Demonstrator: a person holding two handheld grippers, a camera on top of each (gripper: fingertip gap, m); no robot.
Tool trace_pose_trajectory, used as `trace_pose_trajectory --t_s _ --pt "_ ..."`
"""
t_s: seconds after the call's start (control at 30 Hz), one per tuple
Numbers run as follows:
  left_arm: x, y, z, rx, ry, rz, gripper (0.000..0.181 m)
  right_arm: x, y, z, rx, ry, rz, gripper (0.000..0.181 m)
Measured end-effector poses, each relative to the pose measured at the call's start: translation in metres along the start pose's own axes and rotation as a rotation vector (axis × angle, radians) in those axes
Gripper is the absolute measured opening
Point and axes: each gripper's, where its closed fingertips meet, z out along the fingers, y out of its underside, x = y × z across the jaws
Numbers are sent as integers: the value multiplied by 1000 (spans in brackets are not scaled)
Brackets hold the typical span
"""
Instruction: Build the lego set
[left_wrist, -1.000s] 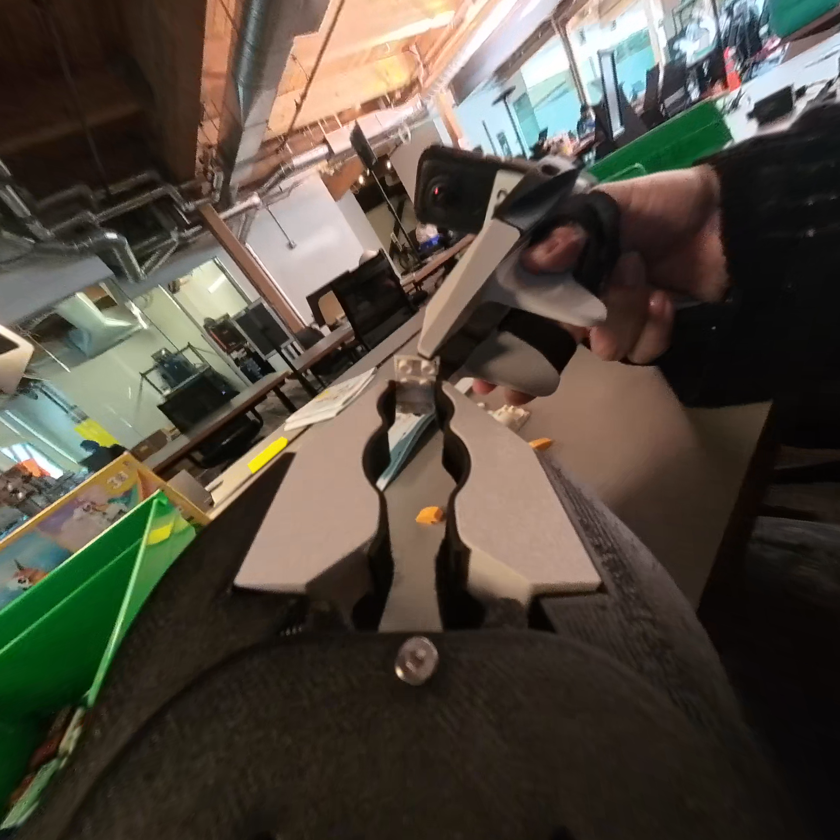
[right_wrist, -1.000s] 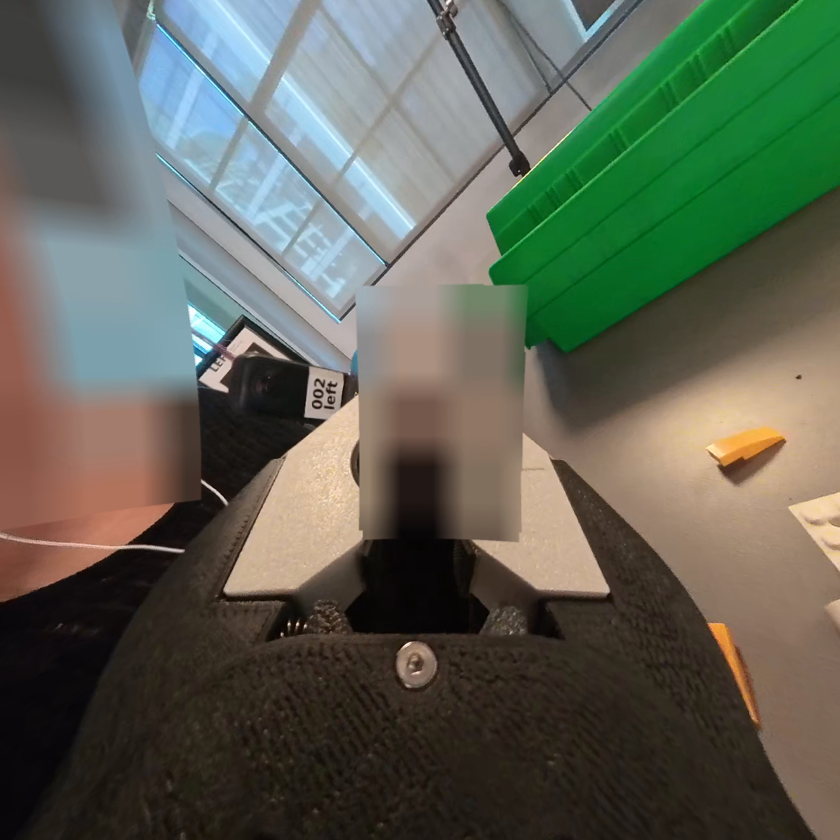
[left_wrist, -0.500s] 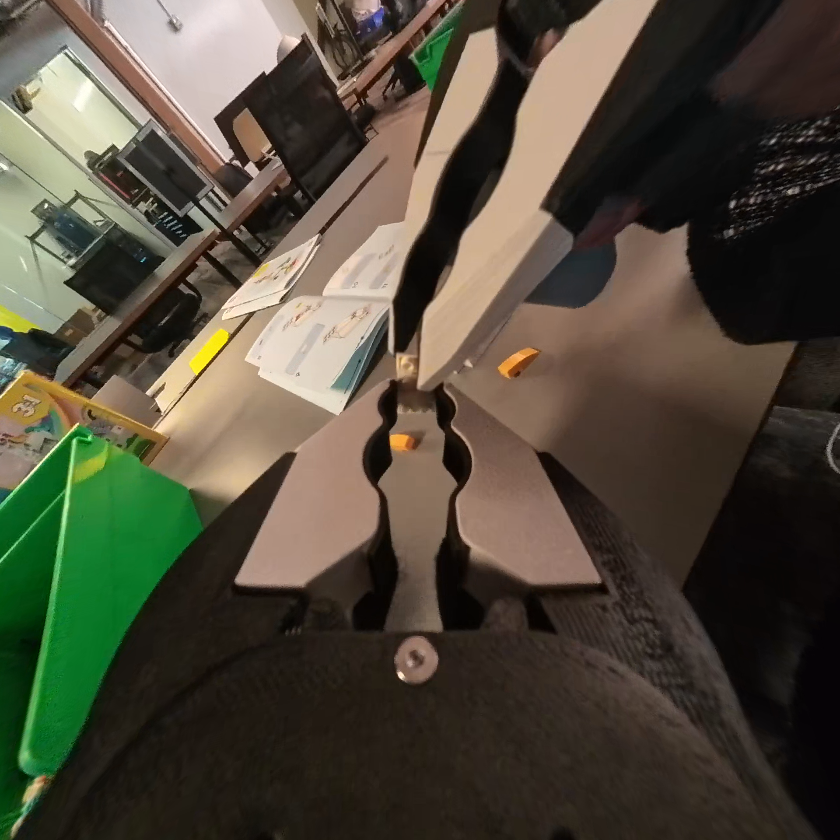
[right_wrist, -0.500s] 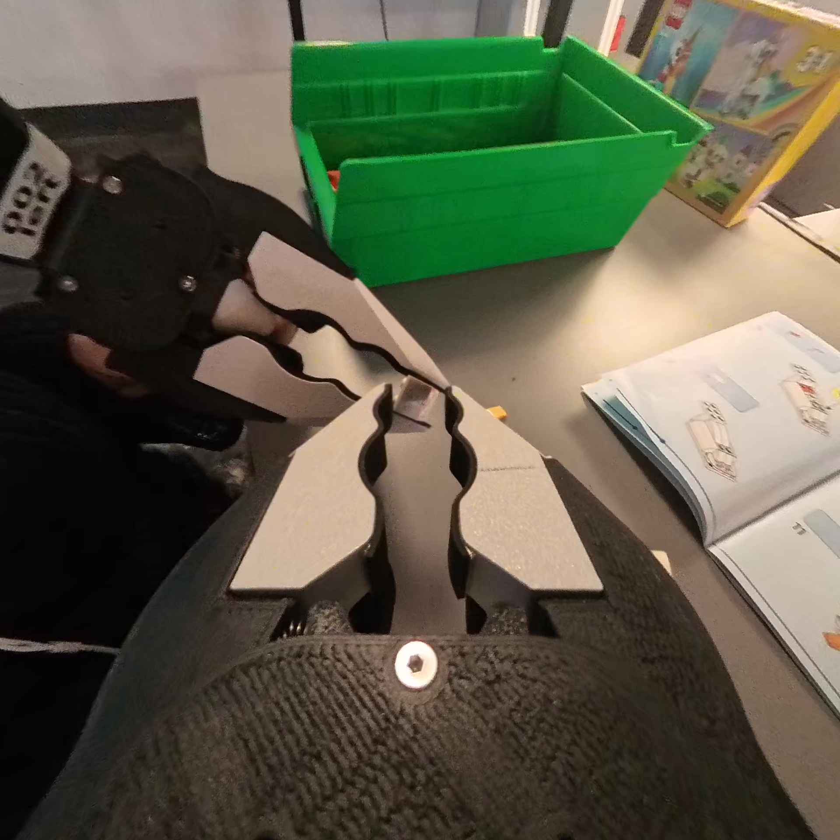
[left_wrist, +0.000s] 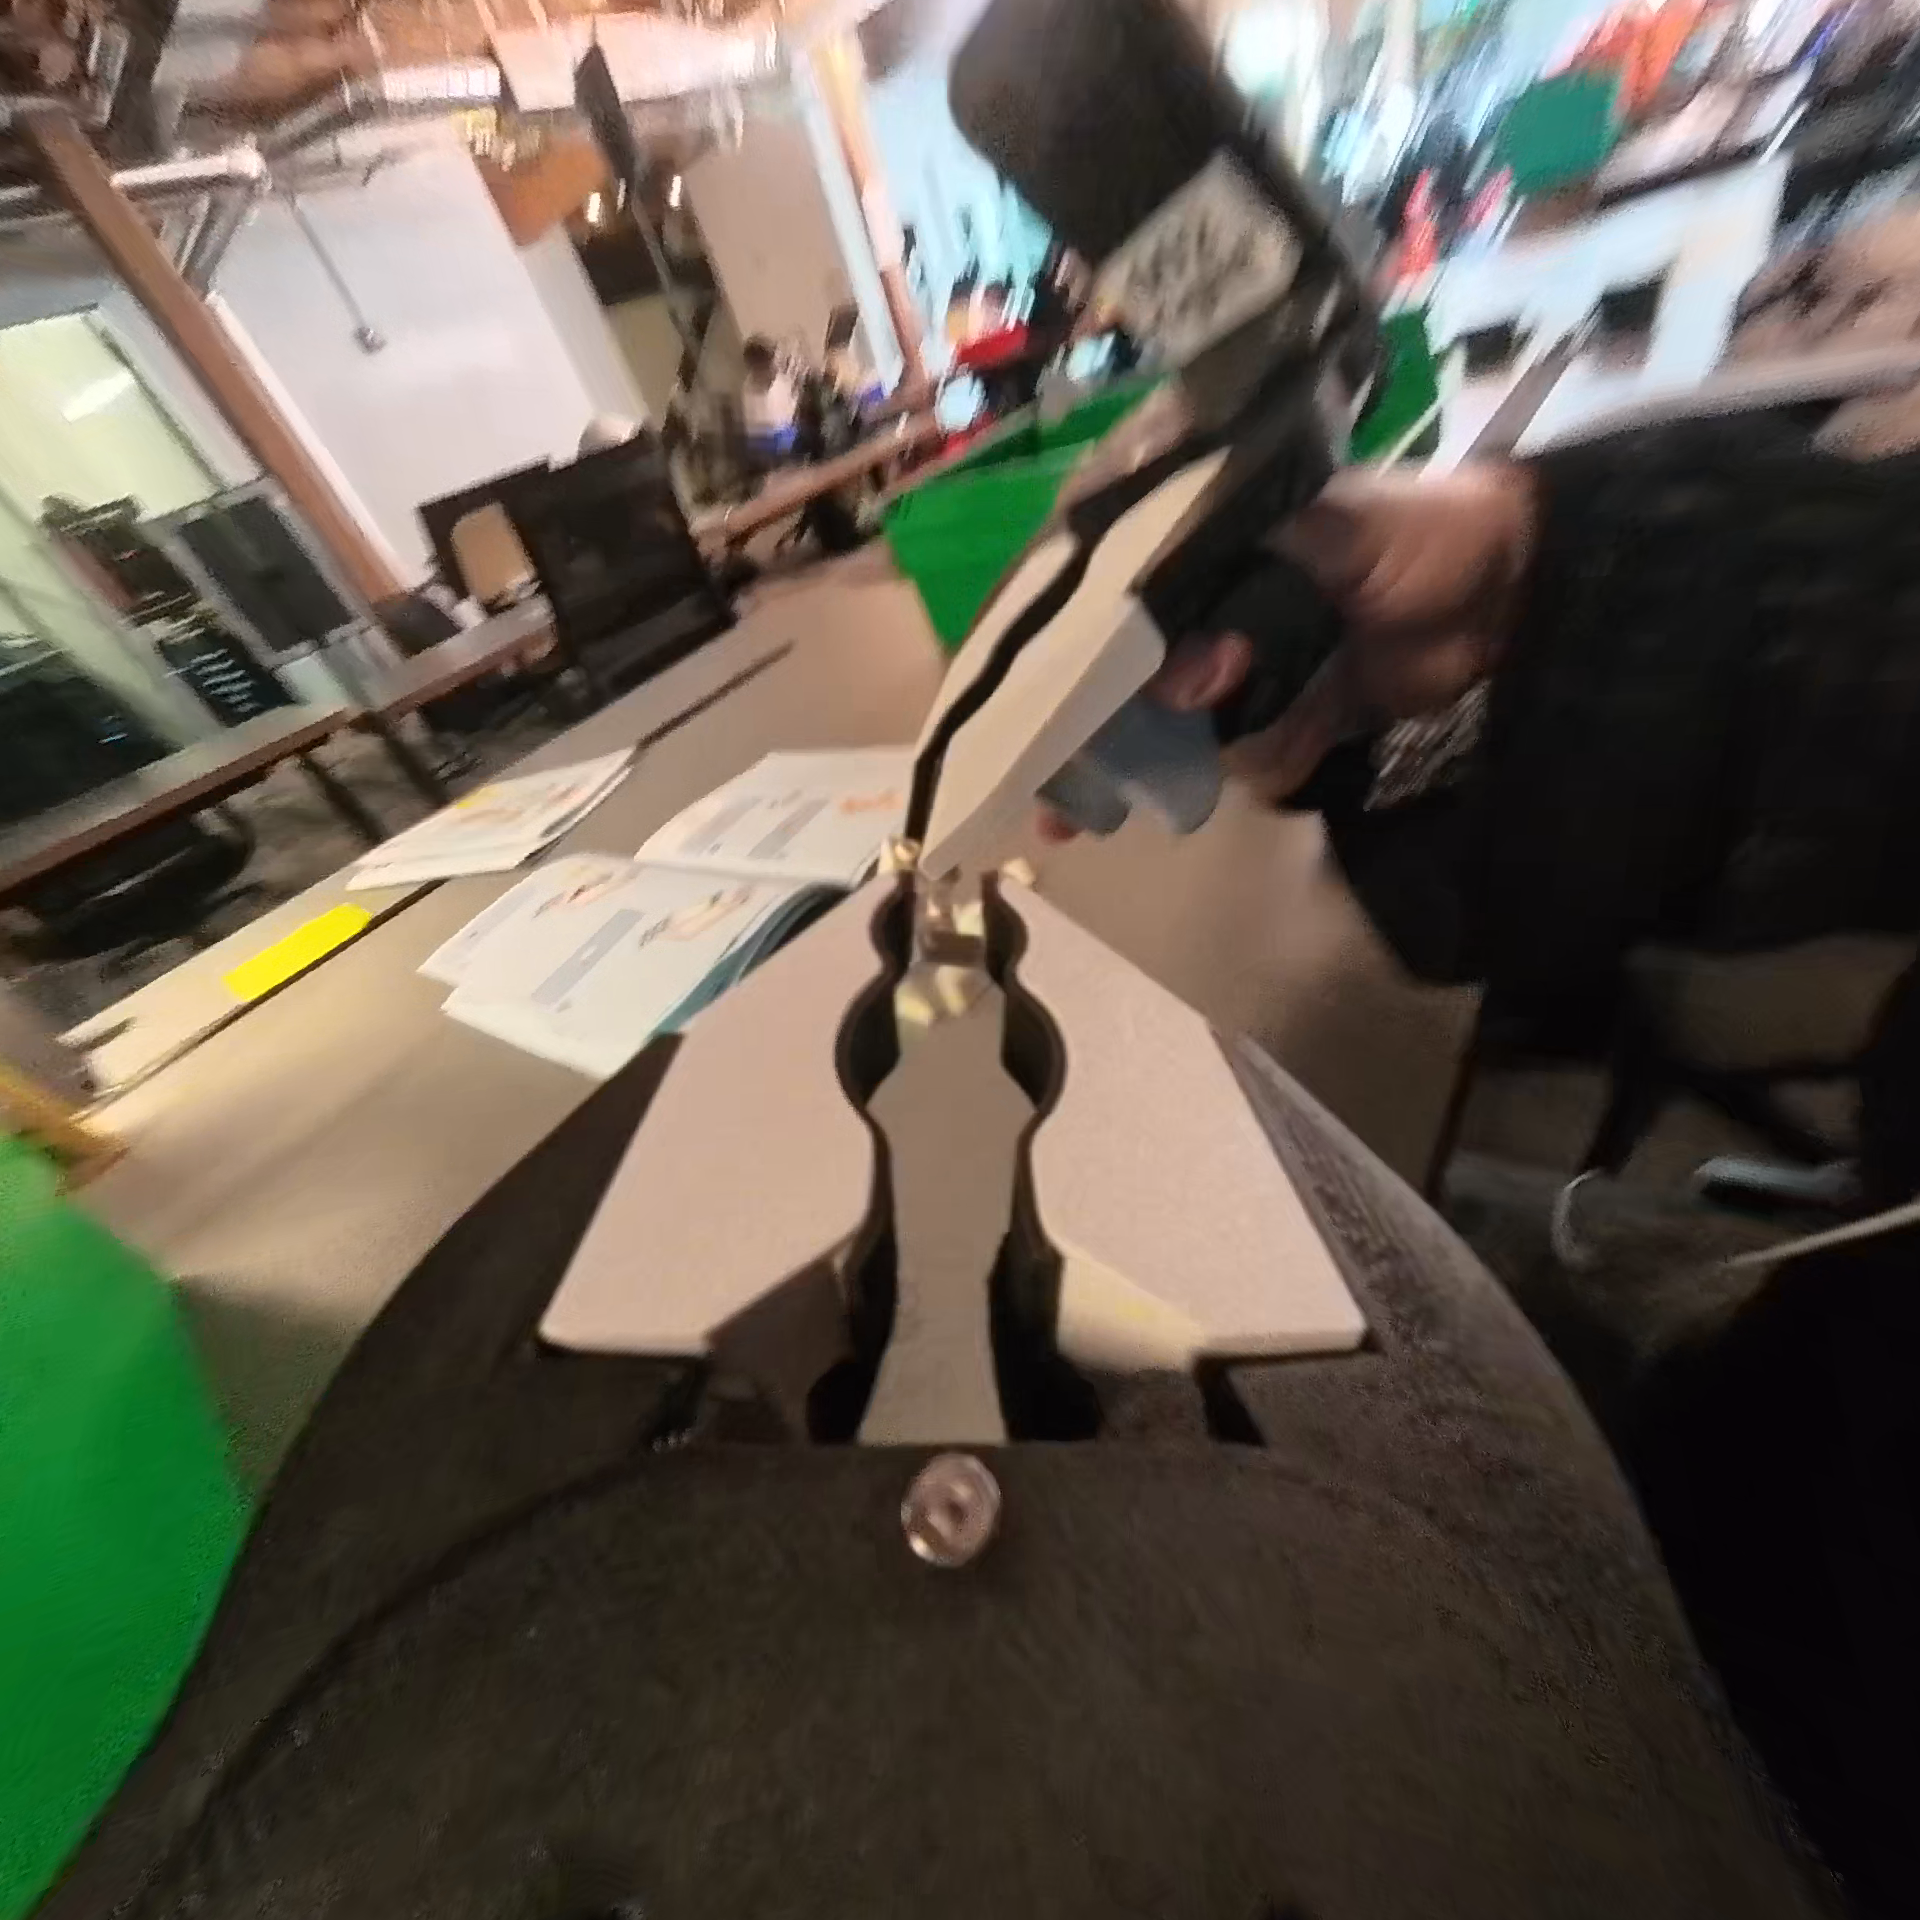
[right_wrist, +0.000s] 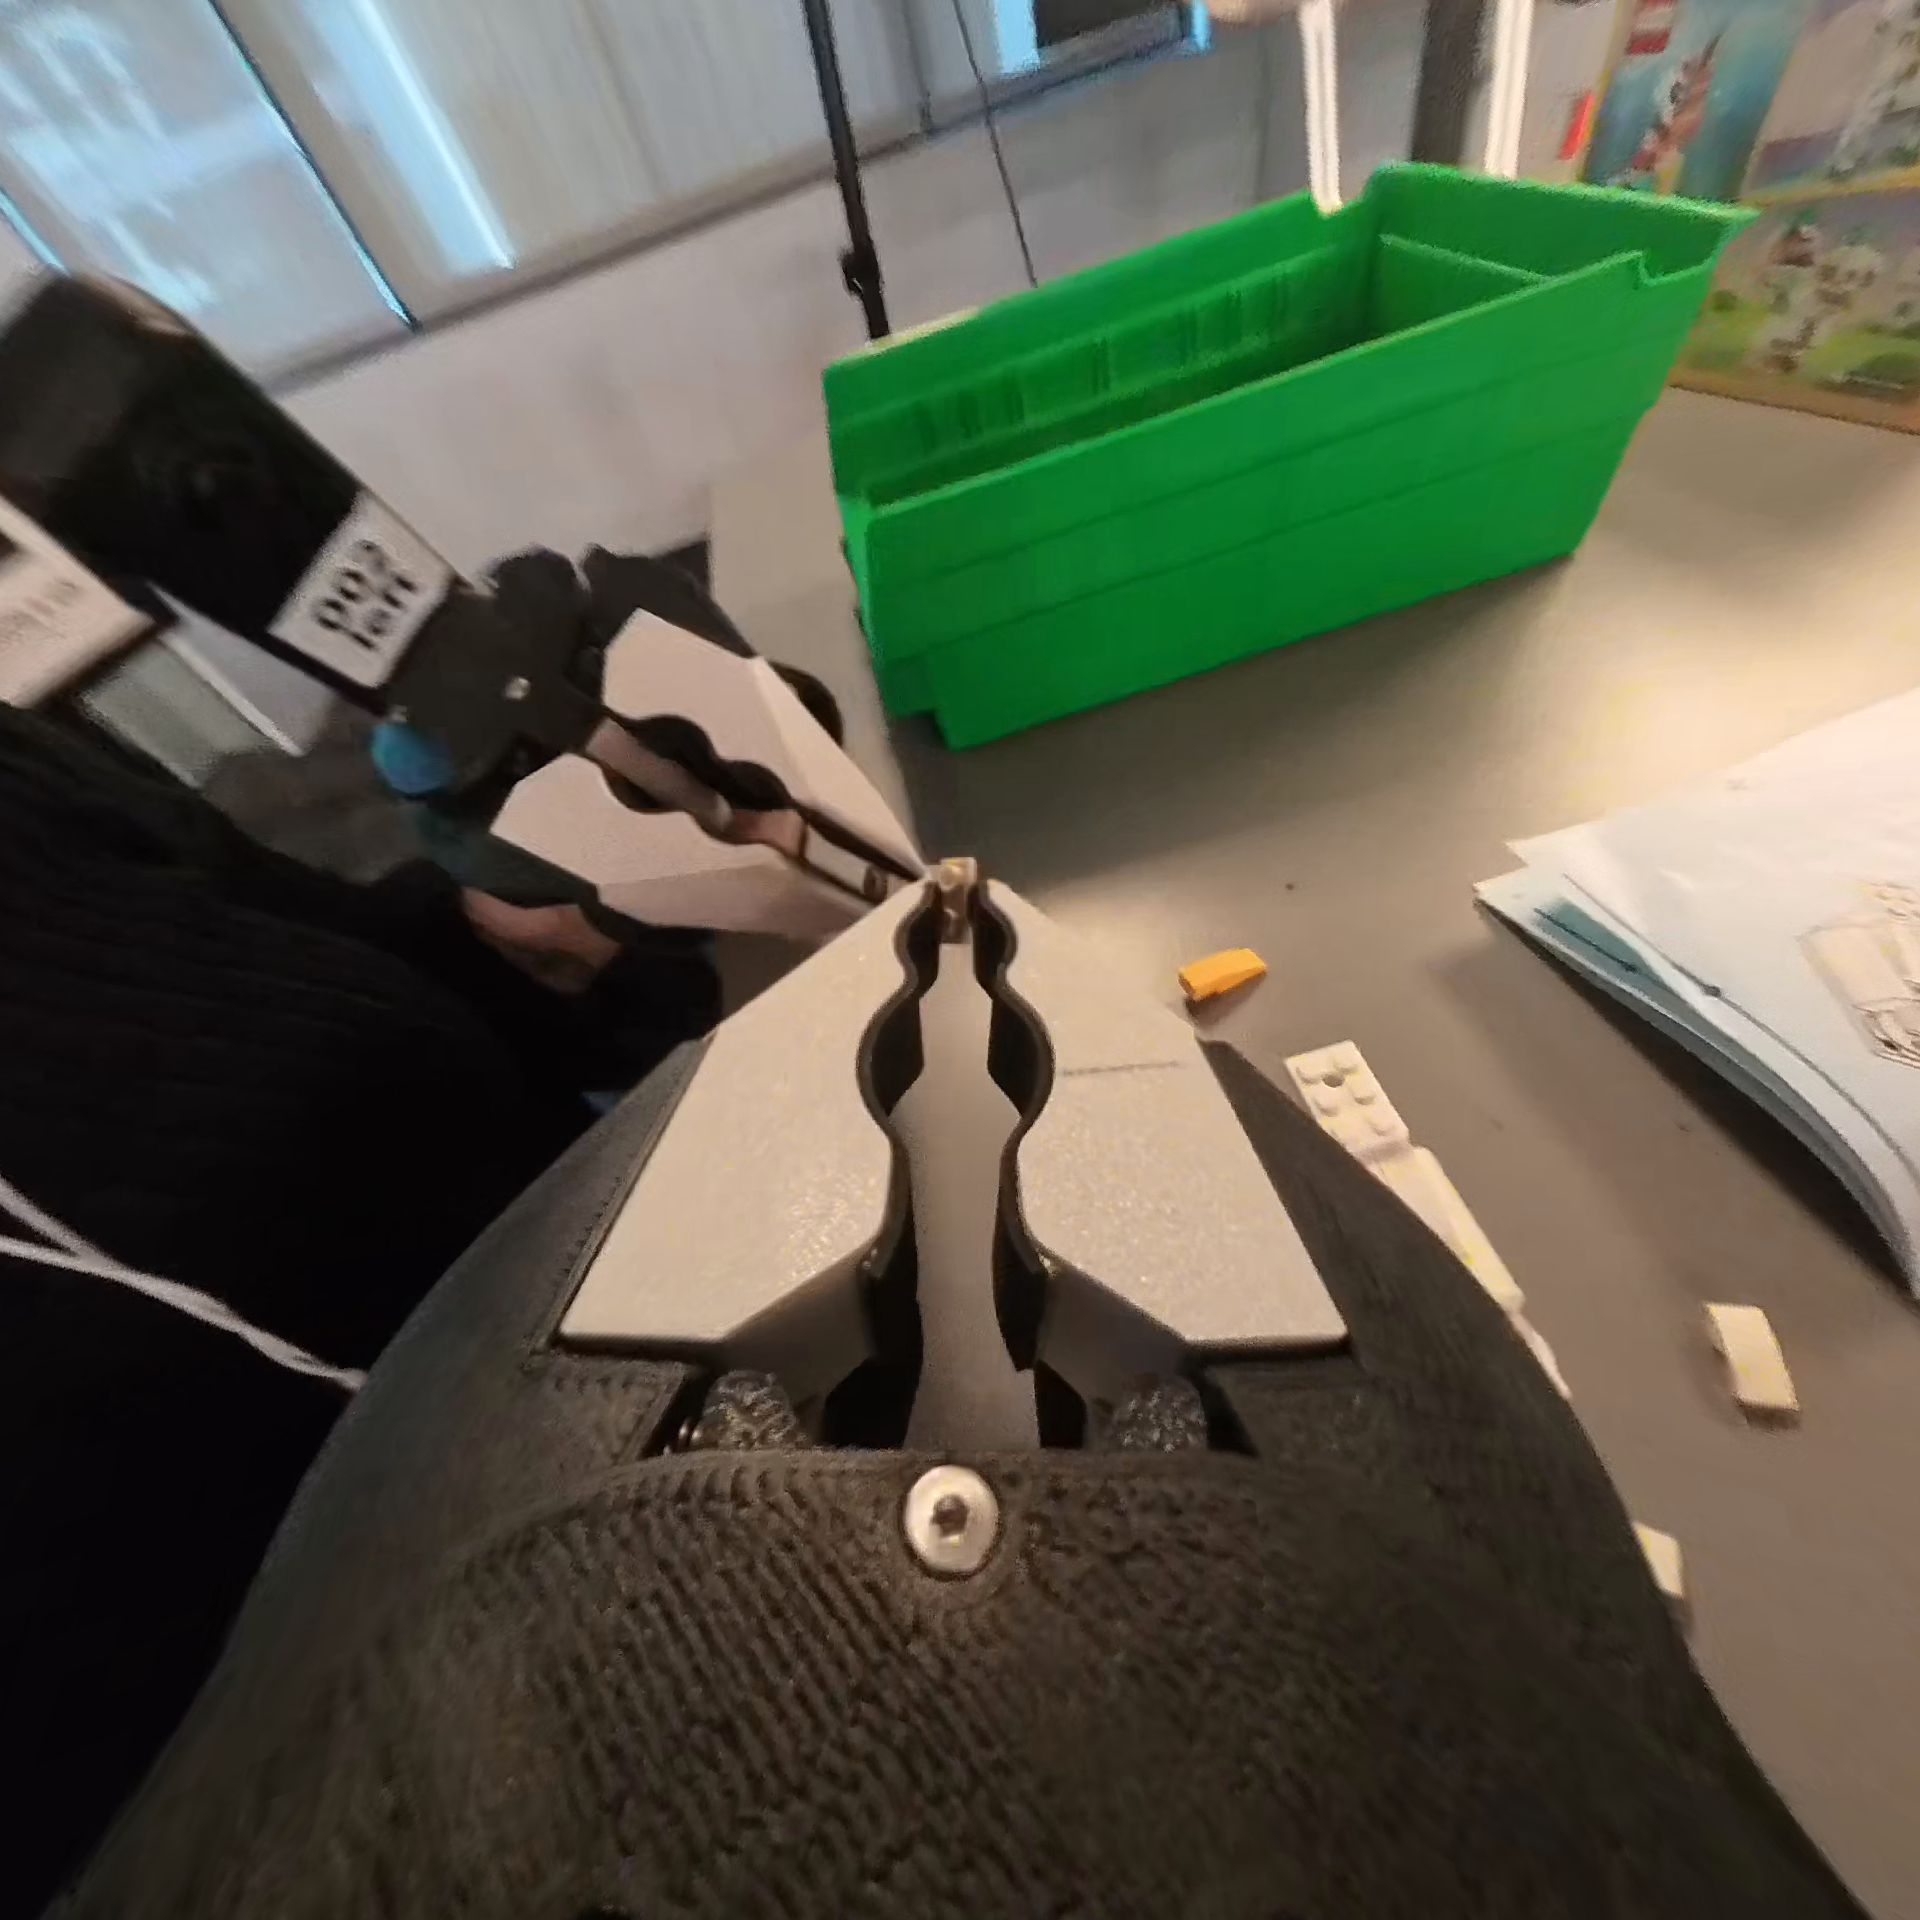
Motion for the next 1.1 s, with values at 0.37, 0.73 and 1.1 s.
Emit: trace_pose_trajectory --t_s 0.37,0.73,1.1 --pt "-1 -24 -13 215 -89 197 49 -23 -29 -9 198 -377 396 3" --pt "13 -44 -34 403 459 -457 54 -60 -18 -13 39 -656 320 4" --pt "23 -51 -33 463 485 -459 35 -64 -28 -13 23 -658 101 4"
